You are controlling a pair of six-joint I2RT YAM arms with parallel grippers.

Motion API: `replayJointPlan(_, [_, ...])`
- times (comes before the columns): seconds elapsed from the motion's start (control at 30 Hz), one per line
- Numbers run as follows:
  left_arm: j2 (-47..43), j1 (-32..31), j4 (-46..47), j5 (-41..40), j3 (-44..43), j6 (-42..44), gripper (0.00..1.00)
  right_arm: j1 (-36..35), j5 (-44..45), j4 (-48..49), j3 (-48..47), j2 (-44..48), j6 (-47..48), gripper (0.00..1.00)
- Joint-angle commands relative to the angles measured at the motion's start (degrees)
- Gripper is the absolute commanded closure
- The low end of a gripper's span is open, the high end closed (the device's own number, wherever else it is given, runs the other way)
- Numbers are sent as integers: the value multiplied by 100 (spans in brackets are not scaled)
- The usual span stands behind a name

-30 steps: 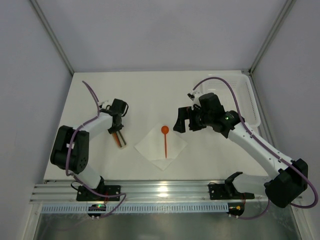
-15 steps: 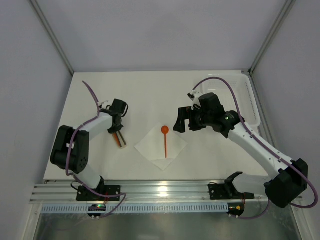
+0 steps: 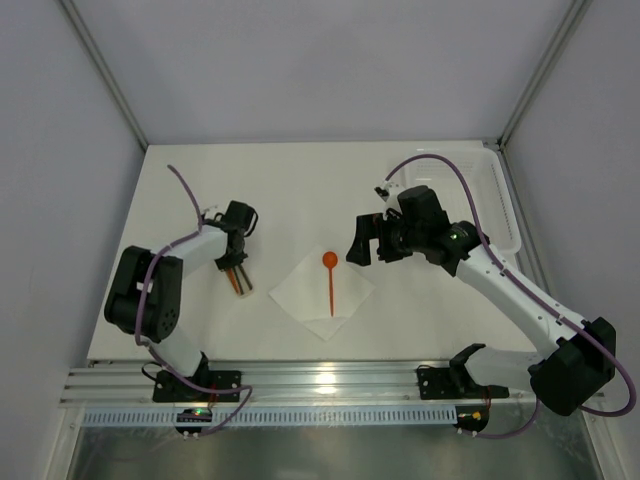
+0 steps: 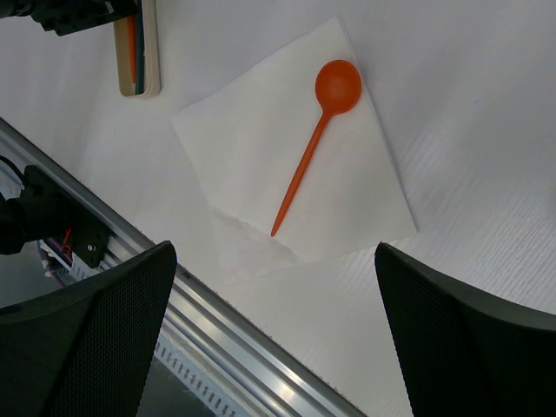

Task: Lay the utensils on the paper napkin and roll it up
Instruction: Pick up the utensils from the container.

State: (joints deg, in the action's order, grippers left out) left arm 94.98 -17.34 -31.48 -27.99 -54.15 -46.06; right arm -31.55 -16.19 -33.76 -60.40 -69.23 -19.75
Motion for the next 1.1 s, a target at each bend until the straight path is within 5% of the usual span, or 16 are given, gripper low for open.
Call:
replayJointPlan(0.0, [38,29,134,-154,54,-78,83,-27,-43,212,-15,59,50,1])
replayJointPlan(0.27, [143,38,230,-75,71,-52,84,-18,-51,203,-24,50,50,0])
replayJointPlan(0.6, [39,29,108,-137,-60,-8,100,-27,-95,212,-42,33,41,1])
replayJointPlan(1.07, [-515,-243,-604,-532,-473,-78,100,-27,-122,212,-59,41,32,0])
